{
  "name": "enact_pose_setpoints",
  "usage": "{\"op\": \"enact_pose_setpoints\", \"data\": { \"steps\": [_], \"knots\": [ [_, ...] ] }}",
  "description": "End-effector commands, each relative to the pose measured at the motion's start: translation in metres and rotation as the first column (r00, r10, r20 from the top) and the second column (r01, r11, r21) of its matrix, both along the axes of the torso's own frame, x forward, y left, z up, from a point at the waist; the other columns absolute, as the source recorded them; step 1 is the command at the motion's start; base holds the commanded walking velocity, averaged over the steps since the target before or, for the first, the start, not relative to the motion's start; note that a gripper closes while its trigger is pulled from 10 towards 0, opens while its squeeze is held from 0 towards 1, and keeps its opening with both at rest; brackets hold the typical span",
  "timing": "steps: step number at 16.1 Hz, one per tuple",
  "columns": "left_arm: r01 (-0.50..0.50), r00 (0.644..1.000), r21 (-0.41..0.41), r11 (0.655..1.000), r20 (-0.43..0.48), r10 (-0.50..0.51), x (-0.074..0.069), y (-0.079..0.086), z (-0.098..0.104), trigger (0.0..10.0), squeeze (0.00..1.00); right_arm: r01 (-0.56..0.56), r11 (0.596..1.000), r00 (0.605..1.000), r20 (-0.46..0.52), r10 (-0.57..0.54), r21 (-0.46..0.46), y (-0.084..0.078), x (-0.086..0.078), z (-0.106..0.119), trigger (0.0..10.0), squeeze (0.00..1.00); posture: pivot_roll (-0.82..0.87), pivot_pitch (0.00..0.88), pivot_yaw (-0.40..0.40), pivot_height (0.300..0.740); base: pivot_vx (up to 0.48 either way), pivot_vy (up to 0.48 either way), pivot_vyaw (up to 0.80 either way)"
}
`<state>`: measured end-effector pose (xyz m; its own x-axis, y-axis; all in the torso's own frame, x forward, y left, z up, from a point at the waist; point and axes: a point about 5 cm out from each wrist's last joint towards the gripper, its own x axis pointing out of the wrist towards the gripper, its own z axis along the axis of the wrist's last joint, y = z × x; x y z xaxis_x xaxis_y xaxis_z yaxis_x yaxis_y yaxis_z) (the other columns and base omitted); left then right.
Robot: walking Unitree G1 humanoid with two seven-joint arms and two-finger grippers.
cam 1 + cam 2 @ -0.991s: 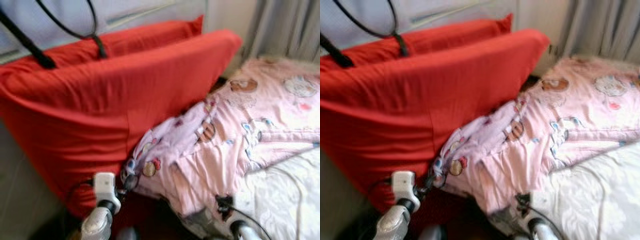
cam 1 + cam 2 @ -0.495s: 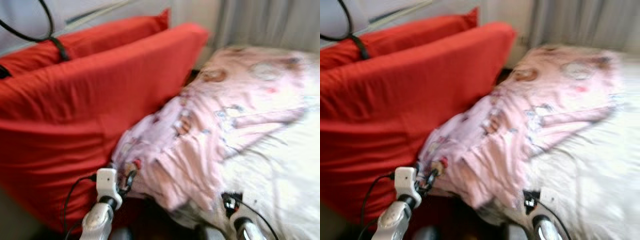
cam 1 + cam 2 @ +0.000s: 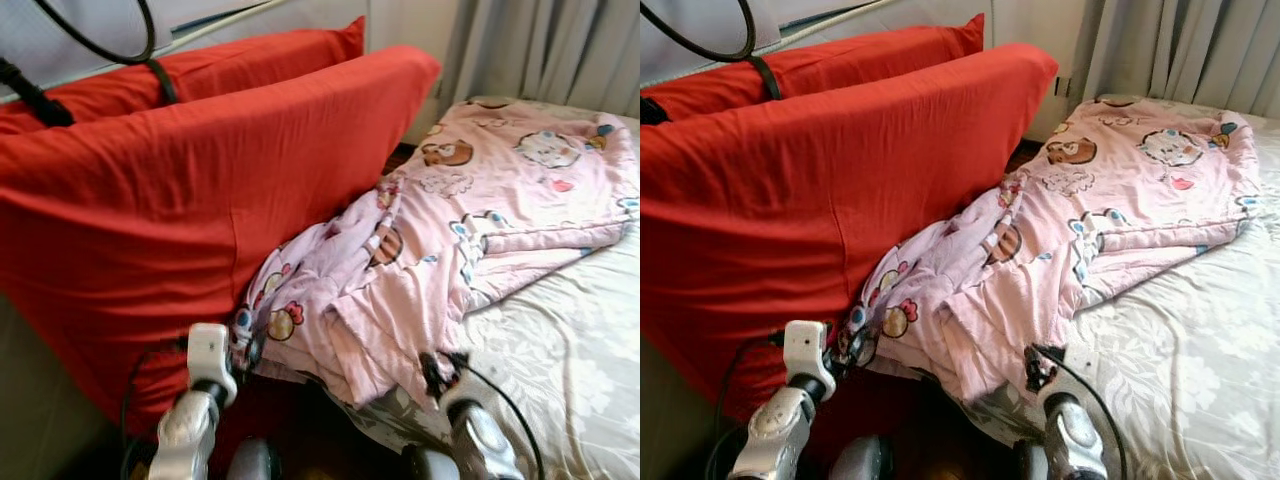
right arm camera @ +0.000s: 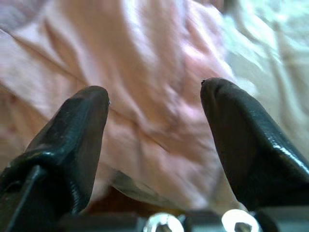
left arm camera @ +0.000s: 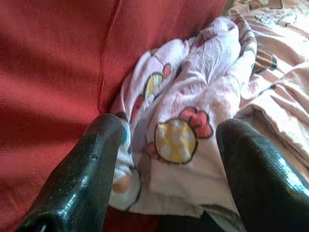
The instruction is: Clean up the room
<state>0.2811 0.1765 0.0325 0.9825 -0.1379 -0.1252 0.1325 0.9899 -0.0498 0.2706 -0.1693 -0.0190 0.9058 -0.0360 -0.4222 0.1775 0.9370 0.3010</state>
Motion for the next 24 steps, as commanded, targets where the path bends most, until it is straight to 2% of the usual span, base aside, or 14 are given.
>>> {"op": "enact_pose_setpoints", "data": {
  "steps": [1, 3, 8, 9, 10, 15, 18, 23, 24],
  "knots": [
    [0.005, 1.0, 0.011, 1.0, -0.016, -0.005, 0.0, 0.001, -0.001, 10.0, 0.0, -0.002, 1.0, 1.0, -0.006, 0.002, 0.0, 0.002, 0.001, 0.001, 10.0, 1.0, 0.0, 0.028, 0.042, 0.602, 0.0, 0.0, 0.0],
    [0.002, 1.0, 0.006, 1.0, 0.004, -0.002, -0.001, 0.001, 0.002, 10.0, 0.0, -0.042, 0.999, 0.999, 0.002, 0.042, -0.018, 0.008, 0.007, 0.005, 10.0, 1.0, 0.03, 0.066, 0.033, 0.602, 0.0, 0.0, 0.0],
    [-0.018, 1.0, 0.007, 1.0, -0.005, 0.018, -0.025, 0.009, -0.002, 10.0, 0.0, -0.028, 0.999, 0.999, -0.03, 0.027, -0.041, 0.002, 0.009, 0.005, 10.0, 1.0, 0.07, 0.128, 0.028, 0.602, 0.0, 0.0, 0.0],
    [-0.022, 1.0, 0.008, 1.0, -0.01, 0.022, -0.032, 0.011, -0.003, 10.0, 0.0, -0.029, 0.998, 0.999, -0.04, 0.027, -0.048, 0.002, 0.01, 0.006, 10.0, 0.2, 0.08, 0.144, 0.03, 0.602, 0.0, 0.0, 0.0],
    [-0.025, 1.0, 0.008, 1.0, -0.01, 0.025, -0.035, 0.011, -0.002, 10.0, 0.0, -0.031, 0.998, 0.999, -0.046, 0.028, -0.054, 0.001, 0.011, 0.005, 10.0, 0.0, 0.09, 0.151, 0.031, 0.602, 0.0, 0.0, 0.0],
    [0.001, 1.0, 0.029, 1.0, 0.007, -0.001, -0.051, 0.01, 0.013, 10.0, 0.0, -0.047, 0.998, 0.992, -0.12, 0.041, -0.049, 0.0, 0.011, 0.001, 10.0, 0.0, 0.12, 0.194, 0.025, 0.602, 0.0, 0.0, 0.0],
    [-0.011, 1.0, 0.035, 0.999, -0.016, 0.011, -0.065, 0.015, 0.017, 10.0, 0.0, -0.034, 0.998, 0.989, -0.147, 0.027, -0.046, -0.001, 0.007, -0.003, 10.0, 0.0, 0.14, 0.221, 0.026, 0.602, 0.0, 0.0, 0.0],
    [-0.015, 0.999, 0.039, 0.999, -0.04, 0.017, -0.079, 0.016, 0.024, 10.0, 0.0, -0.034, 0.999, 0.983, -0.18, 0.026, -0.042, 0.0, 0.003, -0.007, 10.0, 0.0, 0.16, 0.251, 0.028, 0.602, 0.0, 0.0, 0.0],
    [-0.016, 0.999, 0.039, 0.999, -0.046, 0.018, -0.08, 0.016, 0.024, 10.0, 0.0, -0.031, 0.999, 0.984, -0.174, 0.025, -0.032, 0.001, 0.004, -0.006, 7.3, 0.0, 0.16, 0.254, 0.028, 0.602, 0.0, 0.0, 0.0]
  ]
}}
